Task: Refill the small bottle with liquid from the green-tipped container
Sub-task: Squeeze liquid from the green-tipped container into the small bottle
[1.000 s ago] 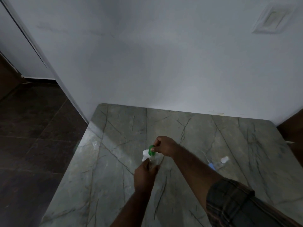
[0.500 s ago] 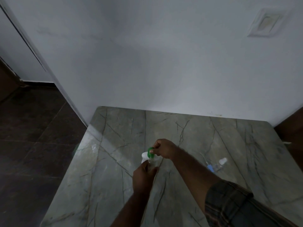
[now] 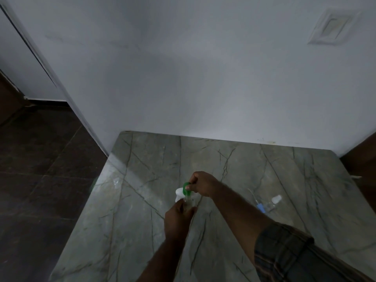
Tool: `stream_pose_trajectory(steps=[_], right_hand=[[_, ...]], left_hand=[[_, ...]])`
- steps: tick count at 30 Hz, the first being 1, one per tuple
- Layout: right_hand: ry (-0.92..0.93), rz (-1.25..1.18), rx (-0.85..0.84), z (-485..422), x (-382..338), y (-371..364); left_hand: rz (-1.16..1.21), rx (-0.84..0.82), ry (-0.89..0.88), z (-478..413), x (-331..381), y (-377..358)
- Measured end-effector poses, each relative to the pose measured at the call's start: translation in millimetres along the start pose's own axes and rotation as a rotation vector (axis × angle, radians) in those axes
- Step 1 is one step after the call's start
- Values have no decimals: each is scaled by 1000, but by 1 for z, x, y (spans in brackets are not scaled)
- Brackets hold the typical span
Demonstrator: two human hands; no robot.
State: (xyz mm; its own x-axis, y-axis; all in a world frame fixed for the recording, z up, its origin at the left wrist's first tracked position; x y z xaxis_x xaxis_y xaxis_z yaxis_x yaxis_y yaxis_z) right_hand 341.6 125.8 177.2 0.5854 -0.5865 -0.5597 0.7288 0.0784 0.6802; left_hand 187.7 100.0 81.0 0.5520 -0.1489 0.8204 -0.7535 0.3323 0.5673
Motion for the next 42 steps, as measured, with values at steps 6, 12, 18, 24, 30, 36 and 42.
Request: stream_pose_trajectory(steps=[6,12,18,24,30,36,42], right_hand=[[-13,-1,-4,-2,-4,3],[-4,2,20,-2,3,-6],[-5,-1,6,0,1,1],[0,35,-6,0,-5,6],[30,108,-23,-2,-5,1],[28,108,-28,0,-4,3],[61,209,-65,3,-13,15]], left_hand=[[19,4,0,-1,4,1],[15,1,22,3,1,0],[17,-9,25,2,7,2],[20,-5,31,2,12,4],[17,-17,48,2,8,3],[9,-10,37,3,11,4],[14,-16,11,2,15,4]])
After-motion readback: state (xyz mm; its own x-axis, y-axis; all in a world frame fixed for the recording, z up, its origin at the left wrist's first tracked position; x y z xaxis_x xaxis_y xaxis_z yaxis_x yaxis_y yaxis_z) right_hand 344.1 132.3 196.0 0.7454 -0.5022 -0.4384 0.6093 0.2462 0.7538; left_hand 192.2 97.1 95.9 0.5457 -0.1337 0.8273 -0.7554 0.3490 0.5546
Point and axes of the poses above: each hand's wrist, its own z-axis away from the middle knuckle, its own y-axis out of the back of the hand, x = y × z, the point moved 2 cm from there along -z, towards the middle knuckle, and after that the axes turned 4 degrees about -y, right-handed, at the moved point
